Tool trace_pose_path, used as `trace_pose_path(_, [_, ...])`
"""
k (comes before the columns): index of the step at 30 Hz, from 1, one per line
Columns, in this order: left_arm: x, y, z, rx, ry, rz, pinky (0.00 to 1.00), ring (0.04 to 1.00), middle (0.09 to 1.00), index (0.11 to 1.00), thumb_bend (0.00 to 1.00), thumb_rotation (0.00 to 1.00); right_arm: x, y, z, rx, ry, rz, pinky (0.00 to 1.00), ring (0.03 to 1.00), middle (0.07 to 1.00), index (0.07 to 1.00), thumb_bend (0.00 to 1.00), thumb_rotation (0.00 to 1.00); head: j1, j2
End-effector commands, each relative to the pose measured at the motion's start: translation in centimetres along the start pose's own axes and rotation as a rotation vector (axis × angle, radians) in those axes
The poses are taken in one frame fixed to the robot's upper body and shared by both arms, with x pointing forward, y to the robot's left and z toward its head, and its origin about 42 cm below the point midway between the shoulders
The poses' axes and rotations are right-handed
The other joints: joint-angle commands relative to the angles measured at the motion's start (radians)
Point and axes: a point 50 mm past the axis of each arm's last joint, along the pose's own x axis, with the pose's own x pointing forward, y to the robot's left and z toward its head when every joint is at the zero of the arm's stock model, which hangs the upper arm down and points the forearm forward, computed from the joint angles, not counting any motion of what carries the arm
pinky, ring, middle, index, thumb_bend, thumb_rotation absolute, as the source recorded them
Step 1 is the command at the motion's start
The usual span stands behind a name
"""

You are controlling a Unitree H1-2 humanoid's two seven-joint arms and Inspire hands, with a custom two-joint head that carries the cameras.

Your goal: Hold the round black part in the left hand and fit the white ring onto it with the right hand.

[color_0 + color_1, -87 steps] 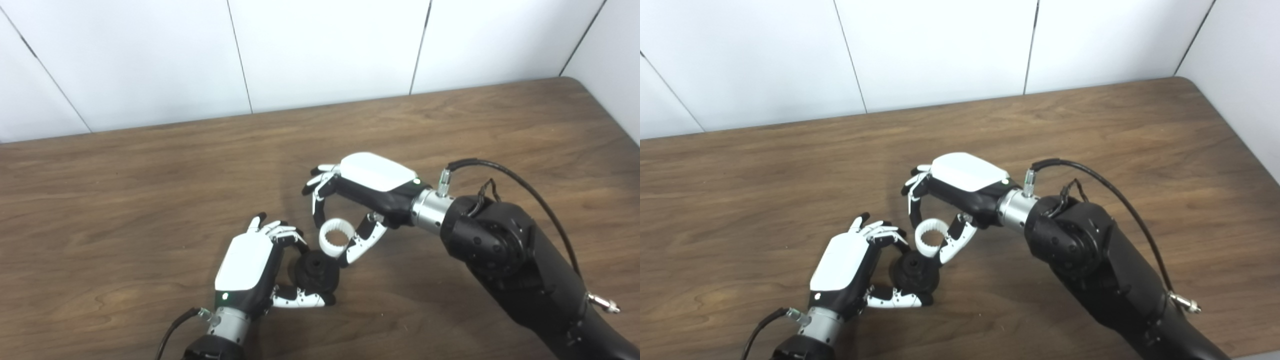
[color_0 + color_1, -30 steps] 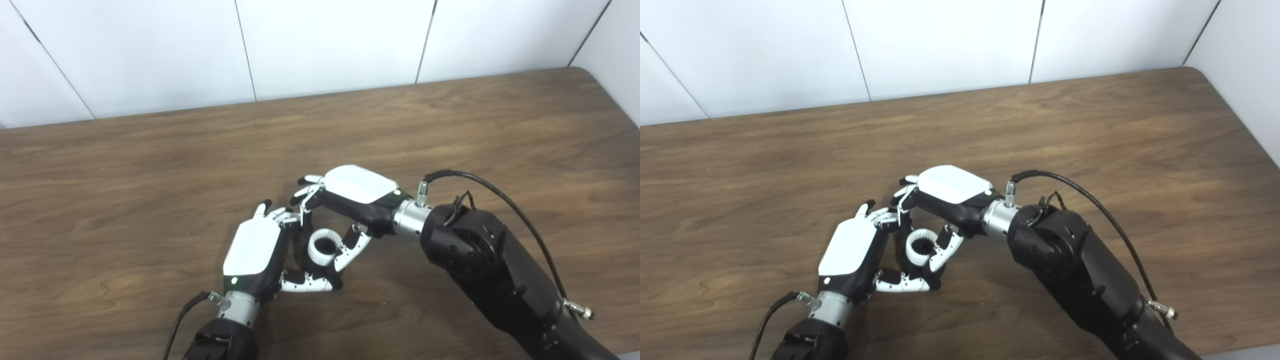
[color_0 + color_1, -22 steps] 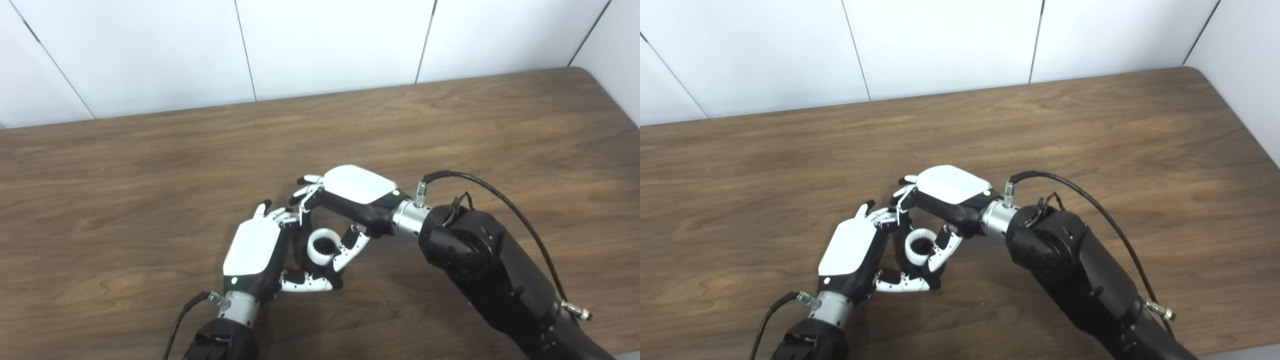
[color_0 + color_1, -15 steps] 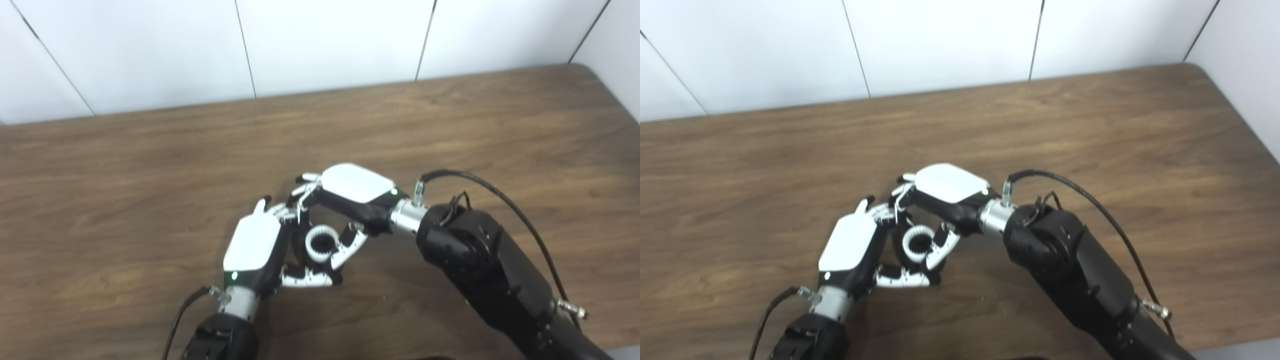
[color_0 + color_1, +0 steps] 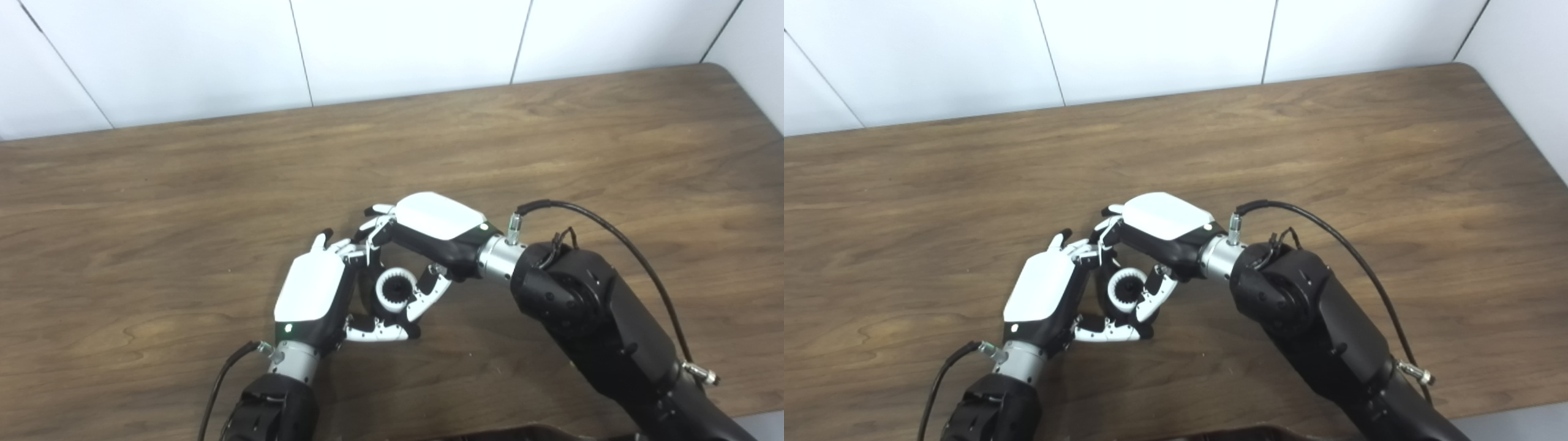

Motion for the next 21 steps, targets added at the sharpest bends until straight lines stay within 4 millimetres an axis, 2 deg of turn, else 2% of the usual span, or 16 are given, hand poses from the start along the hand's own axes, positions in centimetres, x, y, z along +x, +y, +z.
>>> trace_pose_path(1, [-0.07,-0.31,0.59,-0.013,-0.006,-0.022,1.00,0.858,0.749,0.484,0.52,0.05,-0.01,-1.43,0.33,-0.027,-0.023,-0.043,0.88,0.950,0.843,0.485,0.52,0.14,-0.001,0.001])
trace_pose_path(14, [0.05,-0.31,0.61,-0.006,-0.008,-0.017,1.00,0.854,0.749,0.485,0.52,0.05,-0.09,-1.63,-0.23,-0.022,-0.016,-0.051,0.87,0.954,0.864,0.493,0.52,0.15,-0.001,0.000])
trace_pose_path(19, [0.14,-0.38,0.58,-0.004,-0.008,-0.013,1.00,0.848,0.747,0.485,0.52,0.05,-0.15,-1.94,-0.10,-0.025,-0.015,-0.041,0.90,0.971,0.895,0.495,0.52,0.16,0.000,0.000])
trace_pose_path(20, [0.15,-0.36,0.58,-0.003,-0.008,-0.013,1.00,0.847,0.748,0.485,0.52,0.05,-0.14,-1.99,-0.09,-0.026,-0.016,-0.041,0.91,0.977,0.904,0.573,0.70,0.23,0.000,0.000])
trace_pose_path(21, [0.16,-0.34,0.58,-0.002,-0.008,-0.012,1.00,0.847,0.748,0.485,0.52,0.05,-0.13,-2.02,-0.09,-0.027,-0.017,-0.042,0.91,0.979,0.909,0.616,0.81,0.27,0.000,0.000])
